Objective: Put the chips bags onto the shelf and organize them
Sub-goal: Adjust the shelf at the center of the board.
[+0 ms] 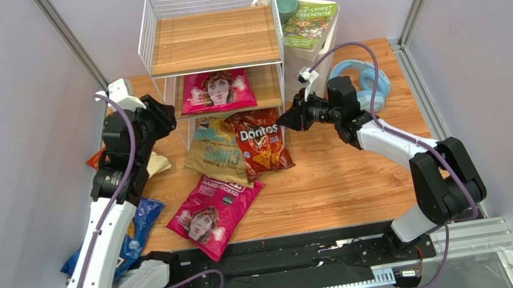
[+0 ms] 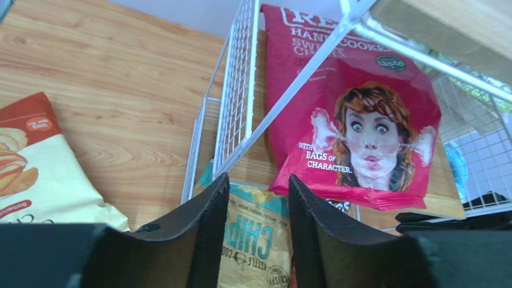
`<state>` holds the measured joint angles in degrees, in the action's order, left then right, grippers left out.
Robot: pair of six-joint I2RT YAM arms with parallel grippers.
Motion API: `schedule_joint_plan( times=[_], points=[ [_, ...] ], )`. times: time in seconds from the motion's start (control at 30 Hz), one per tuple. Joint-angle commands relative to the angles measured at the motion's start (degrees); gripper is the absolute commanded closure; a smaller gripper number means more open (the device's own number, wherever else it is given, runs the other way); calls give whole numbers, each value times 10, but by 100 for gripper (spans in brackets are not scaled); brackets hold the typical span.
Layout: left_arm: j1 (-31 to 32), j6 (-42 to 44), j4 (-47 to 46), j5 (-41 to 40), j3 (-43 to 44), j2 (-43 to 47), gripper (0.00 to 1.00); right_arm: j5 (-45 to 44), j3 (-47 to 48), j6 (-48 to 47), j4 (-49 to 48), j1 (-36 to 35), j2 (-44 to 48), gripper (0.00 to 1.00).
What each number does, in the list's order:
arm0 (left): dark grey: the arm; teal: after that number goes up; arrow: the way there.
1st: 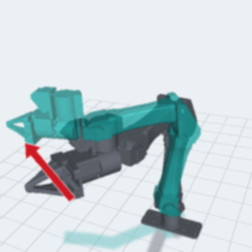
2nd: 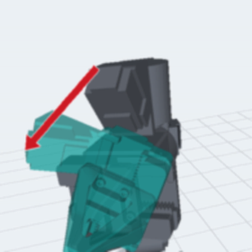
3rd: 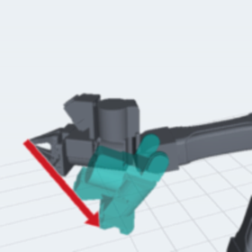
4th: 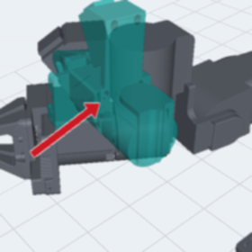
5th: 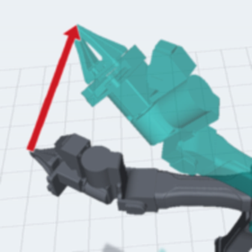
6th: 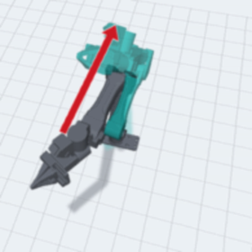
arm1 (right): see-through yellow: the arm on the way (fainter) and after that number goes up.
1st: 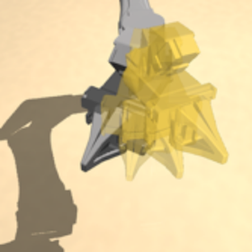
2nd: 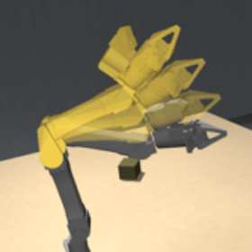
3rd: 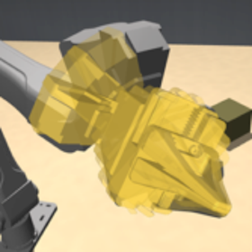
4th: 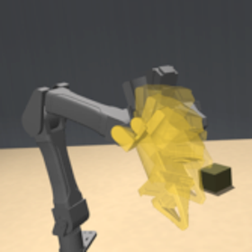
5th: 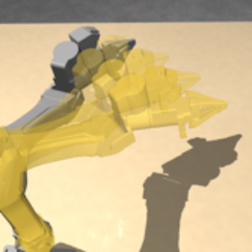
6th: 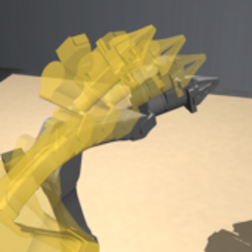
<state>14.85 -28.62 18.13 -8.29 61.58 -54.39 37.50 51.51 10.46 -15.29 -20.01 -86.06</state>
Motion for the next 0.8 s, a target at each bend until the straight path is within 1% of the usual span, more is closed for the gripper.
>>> schedule_joint_plan(
  times=[0.0, 0.07, 0.2, 0.33, 0.4, 0.43, 0.47, 0.53, 0.57, 0.6, 0.67, 0.77],
  points=[
    [-2, 4, -1, 8, 32, -35, 50, -52, -2, 61, 58, 14, -19, 100],
    [-2, 8, -11, 6, 40, -47, 47, -50, -5, 62, 56, 14, -12, 100],
    [-2, 15, -33, -6, 58, -86, 47, -38, -18, 56, 55, 14, -2, 100],
    [-2, 22, -44, -43, 77, -112, 47, -23, -32, 50, 64, 14, 11, 100],
    [-2, 30, -56, -53, 81, -125, 59, -14, -38, 48, 64, 14, 16, 100],
    [-2, 32, -61, -53, 80, -128, 63, -9, -42, 47, 64, 14, 15, 100],
    [-2, 33, -70, -52, 79, -135, 74, 1, -45, 43, 64, 14, 14, 100],
    [-2, 31, -72, -46, 78, -140, 91, 5, -51, 45, 66, 14, 16, 100],
    [-2, 24, -71, -43, 77, -142, 96, 8, -53, 46, 68, 14, 16, 100],
    [-2, 21, -71, -32, 76, -140, 100, 8, -54, 47, 69, 14, 21, 100],
    [-2, 9, -69, -30, 68, -130, 100, 1, -57, 50, 68, 14, 24, 100],
    [-2, -3, -57, -51, 51, -100, 100, 0, -50, 55, 68, 15, 21, 100]
  ],
)
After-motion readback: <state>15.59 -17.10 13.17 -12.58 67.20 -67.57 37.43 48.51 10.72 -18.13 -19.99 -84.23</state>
